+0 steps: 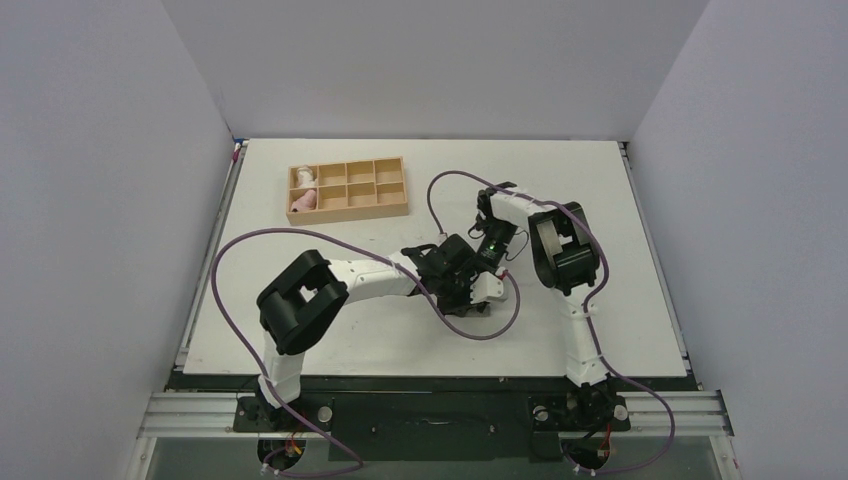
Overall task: Roll the underwear
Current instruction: Roll the underwear to the center of the board.
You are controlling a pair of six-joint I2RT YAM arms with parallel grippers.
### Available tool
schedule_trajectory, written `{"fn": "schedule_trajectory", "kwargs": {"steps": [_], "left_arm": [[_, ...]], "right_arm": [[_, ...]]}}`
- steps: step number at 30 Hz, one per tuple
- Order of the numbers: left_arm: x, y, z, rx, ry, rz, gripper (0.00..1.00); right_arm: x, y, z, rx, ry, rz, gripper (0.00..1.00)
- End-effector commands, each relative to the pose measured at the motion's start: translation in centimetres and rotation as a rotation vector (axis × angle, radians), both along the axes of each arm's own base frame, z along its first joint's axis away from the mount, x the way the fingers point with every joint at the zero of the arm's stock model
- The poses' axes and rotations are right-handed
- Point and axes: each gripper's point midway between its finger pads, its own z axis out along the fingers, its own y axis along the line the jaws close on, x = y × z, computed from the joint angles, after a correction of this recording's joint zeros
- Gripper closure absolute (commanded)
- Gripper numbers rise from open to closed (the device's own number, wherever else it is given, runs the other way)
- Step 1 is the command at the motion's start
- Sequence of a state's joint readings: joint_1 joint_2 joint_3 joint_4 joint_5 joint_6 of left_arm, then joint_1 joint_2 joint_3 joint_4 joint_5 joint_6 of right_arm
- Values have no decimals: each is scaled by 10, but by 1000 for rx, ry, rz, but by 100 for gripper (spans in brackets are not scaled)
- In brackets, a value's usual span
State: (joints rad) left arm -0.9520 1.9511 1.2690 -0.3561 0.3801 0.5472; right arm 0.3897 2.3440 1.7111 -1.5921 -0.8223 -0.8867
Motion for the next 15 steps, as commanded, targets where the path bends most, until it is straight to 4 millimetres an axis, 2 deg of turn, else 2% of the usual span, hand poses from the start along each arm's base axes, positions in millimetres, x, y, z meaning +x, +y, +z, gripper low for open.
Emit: {"fn": "schedule_trajectory", "kwargs": {"steps": [1,9,15], "left_arm": [[-8,10,-25,54,106,20,100],[-1,17,-29,56,134,62,100],[-2,28,-40,78,152,103,100]], "right_arm": [[29,1,13,65,-222,11,45],[44,-18,35,65,-300,-53,43],[44,-31,47,74,-331,-97,43]]}}
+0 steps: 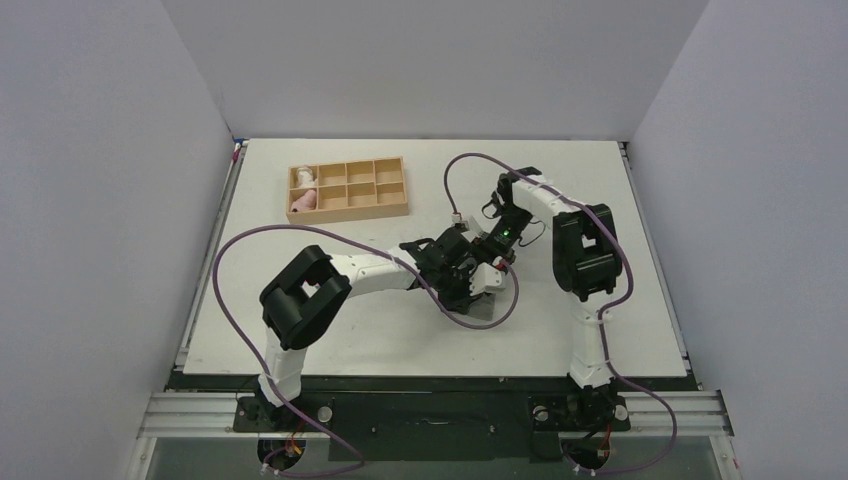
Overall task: Roll the underwear
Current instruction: Roll the underwear to the center of the board.
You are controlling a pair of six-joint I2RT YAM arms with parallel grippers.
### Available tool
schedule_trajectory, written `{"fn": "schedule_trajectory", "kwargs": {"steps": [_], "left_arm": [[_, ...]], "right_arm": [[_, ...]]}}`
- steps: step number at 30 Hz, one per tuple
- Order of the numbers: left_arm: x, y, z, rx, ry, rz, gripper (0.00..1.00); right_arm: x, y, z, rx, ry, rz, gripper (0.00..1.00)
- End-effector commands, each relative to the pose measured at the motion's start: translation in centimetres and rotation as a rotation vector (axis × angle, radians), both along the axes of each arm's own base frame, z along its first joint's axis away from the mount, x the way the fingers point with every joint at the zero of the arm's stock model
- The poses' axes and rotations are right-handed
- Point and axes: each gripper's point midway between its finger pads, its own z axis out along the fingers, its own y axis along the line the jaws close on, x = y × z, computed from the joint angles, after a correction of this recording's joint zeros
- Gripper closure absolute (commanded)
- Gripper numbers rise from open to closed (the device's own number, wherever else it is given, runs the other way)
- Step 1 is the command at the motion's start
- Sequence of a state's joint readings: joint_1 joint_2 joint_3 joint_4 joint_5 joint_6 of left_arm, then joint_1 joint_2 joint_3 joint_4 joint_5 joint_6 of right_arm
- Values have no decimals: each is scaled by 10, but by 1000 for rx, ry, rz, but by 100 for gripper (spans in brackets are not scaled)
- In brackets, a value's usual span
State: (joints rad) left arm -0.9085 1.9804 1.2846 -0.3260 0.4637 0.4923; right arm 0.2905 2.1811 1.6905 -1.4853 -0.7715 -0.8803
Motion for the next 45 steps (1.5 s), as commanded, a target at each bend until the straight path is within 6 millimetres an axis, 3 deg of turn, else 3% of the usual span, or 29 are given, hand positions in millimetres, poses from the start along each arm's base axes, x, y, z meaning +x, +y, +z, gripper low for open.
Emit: {"fn": "schedule_trajectory", "kwargs": {"steps": [1,7,17,18,19,20,28,34,45], "left_arm": [[-9,32,-41,134,84,55,100],[-8,31,-46,173,139,68,100],[-6,29,-49,206,303,108,100],[-6,25,-49,202,323,108,100],[-3,24,-45,204,338,112,100],[-5,23,-49,210,370,113,100],[-11,18,-44,256,584,129,100],[-8,9,-37,233,725,145,100],[-2,7,-42,246,913,209,100]], "right_arm": [[1,-9,23,35,-81,-29,43],[7,-26,32,22,-147,-152,43],[35,-60,65,10,-427,-431,43],[33,-65,61,-11,-435,-449,42],[38,-66,70,-5,-494,-476,42],[35,-69,67,-22,-502,-489,42],[32,-78,95,-20,-719,-590,41],[19,-73,96,-27,-791,-553,41],[-4,-38,69,-81,-904,-351,40]]}}
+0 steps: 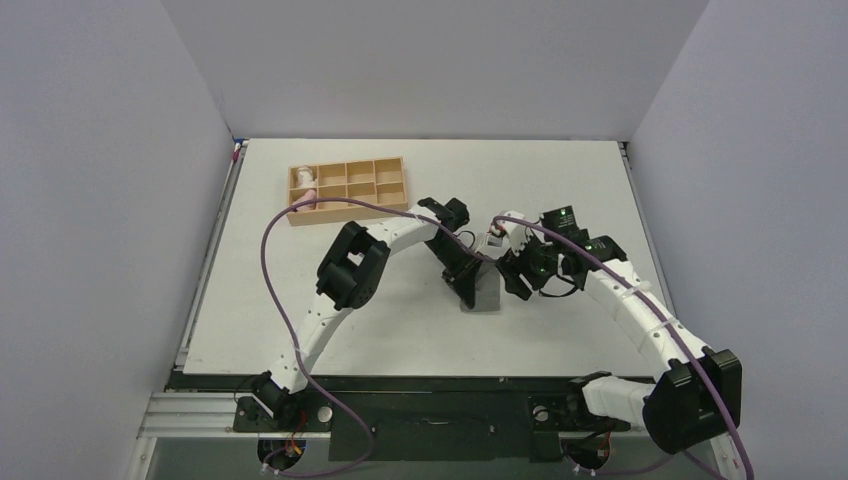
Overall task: Roll the underwear
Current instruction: Roll the underwear to the center of the board.
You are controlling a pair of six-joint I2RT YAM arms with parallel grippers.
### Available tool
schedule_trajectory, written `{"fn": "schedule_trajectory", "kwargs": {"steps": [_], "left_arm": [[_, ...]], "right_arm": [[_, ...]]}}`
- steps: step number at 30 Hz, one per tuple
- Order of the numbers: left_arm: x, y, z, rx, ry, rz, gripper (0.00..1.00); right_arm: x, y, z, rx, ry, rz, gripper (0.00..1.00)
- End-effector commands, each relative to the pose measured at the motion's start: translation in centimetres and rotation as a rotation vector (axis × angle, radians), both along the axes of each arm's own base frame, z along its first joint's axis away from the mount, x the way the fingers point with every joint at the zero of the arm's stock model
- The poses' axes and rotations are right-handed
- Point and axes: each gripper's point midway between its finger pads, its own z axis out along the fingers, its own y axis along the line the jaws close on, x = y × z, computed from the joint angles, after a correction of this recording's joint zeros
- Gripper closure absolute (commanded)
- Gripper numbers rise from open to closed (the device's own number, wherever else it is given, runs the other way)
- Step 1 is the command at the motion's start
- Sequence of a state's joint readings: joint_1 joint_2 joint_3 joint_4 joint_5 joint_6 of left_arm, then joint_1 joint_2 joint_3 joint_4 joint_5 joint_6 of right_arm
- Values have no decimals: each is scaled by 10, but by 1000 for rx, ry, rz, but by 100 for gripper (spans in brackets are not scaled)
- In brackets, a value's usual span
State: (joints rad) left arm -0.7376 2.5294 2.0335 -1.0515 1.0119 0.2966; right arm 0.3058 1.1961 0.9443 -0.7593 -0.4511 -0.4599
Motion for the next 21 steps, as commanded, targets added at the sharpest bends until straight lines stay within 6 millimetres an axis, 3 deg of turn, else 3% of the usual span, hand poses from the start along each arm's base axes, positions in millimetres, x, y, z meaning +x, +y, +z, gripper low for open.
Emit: {"fn": "schedule_trajectory", "kwargs": {"steps": [1,11,21], "left_arm": [[-6,21,-43,163,67,-1,100],[0,19,-51,183,215,61,100],[-1,21,-55,192,251,70,100]], "right_arm": [[9,11,2,-59,-104,46,40],[-8,43,-42,-260,-96,251,40],[-18,58,-83,-408,-78,405,42]]}}
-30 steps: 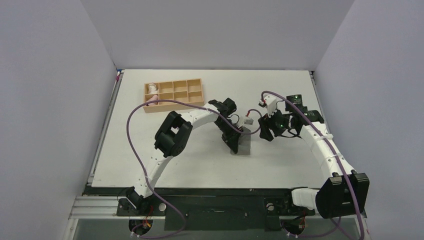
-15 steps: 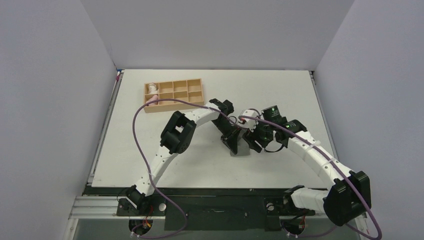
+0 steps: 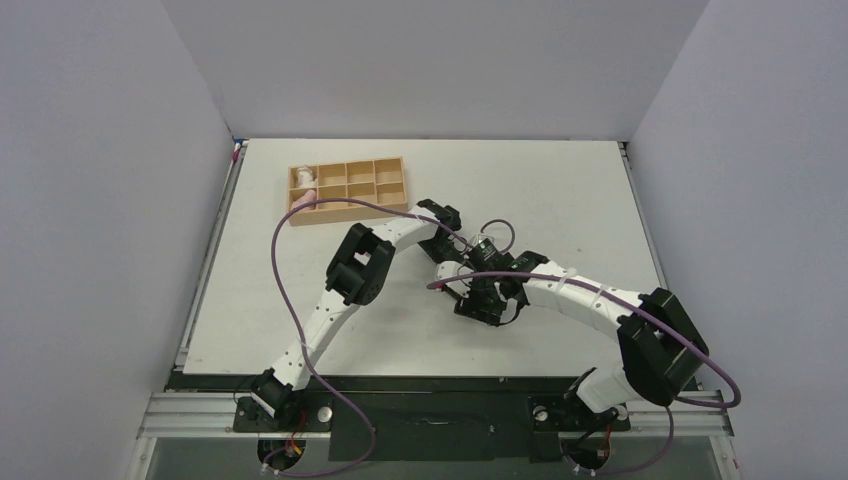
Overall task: Roll the underwear
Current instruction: Roll the underwear to the center of the board.
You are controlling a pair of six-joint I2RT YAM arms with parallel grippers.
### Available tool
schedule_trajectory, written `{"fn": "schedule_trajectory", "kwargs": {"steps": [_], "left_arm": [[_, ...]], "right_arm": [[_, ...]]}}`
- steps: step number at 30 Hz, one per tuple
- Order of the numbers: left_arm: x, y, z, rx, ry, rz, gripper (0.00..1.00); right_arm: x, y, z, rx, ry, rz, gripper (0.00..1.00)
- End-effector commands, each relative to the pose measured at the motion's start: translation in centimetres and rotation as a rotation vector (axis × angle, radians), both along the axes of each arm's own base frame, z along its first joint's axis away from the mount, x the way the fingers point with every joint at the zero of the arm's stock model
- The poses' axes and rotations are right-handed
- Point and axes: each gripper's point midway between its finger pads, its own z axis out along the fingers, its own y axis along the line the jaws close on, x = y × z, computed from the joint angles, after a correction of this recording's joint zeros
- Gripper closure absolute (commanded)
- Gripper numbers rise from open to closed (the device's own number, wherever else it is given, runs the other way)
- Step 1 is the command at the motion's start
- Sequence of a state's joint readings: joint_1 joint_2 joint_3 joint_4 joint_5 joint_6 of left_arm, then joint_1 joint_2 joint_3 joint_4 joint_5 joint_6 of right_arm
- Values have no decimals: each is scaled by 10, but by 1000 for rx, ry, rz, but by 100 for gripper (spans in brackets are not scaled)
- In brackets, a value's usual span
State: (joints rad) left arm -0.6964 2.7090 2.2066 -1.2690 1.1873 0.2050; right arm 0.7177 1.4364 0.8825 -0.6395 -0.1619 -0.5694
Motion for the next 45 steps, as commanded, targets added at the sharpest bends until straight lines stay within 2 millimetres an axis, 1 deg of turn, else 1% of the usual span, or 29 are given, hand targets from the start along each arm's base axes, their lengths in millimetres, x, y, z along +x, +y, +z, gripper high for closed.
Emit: {"fn": "schedule_trajectory", "kwargs": {"steps": [1,6,16,20,22,25,26,28,29,30,31,32,33,34,35,39,42,44,45], "left_arm": [[3,18,-54,118,-84,-51,100],[2,18,-55,118,-77,-54,100],[0,21,-55,119,-76,-61,100],[0,22,-54,118,-77,-66,100],[-1,22,-55,115,-79,-71,100],[-2,24,-53,113,-78,-77,100],[-2,24,-54,110,-79,-81,100],[-3,25,-53,108,-76,-84,100],[-3,26,-52,108,-73,-84,100],[-3,26,-52,105,-74,-83,99],[-3,27,-51,104,-73,-82,95],[-1,27,-50,99,-76,-80,93],[-1,28,-49,98,-76,-79,88],[1,29,-47,94,-81,-76,86],[2,29,-46,92,-83,-73,80],[9,33,-42,88,-94,-57,67],[12,35,-39,85,-104,-50,61],[13,39,-39,87,-104,-48,56],[13,40,-38,86,-105,-47,55]], "right_arm": [[8,3,-9,-60,-65,54,42],[8,2,-23,-108,-61,77,46],[16,-2,-31,-153,-89,91,48],[16,-5,-38,-172,-72,97,52],[16,-6,-41,-180,-62,98,55],[14,-7,-48,-195,-33,101,64],[14,-7,-48,-193,-24,102,72],[11,-7,-51,-197,0,106,83],[10,-9,-53,-204,15,106,84],[9,-8,-54,-198,26,110,88],[7,-11,-55,-203,43,107,89],[5,-8,-55,-191,54,111,93],[3,-11,-56,-194,73,107,95],[0,-10,-56,-183,94,111,99],[-1,-9,-57,-172,109,108,100],[-8,-12,-61,-177,167,107,100],[-11,-15,-64,-186,191,104,100],[-13,-16,-65,-188,202,102,100],[-13,-16,-65,-186,205,101,100]]}}
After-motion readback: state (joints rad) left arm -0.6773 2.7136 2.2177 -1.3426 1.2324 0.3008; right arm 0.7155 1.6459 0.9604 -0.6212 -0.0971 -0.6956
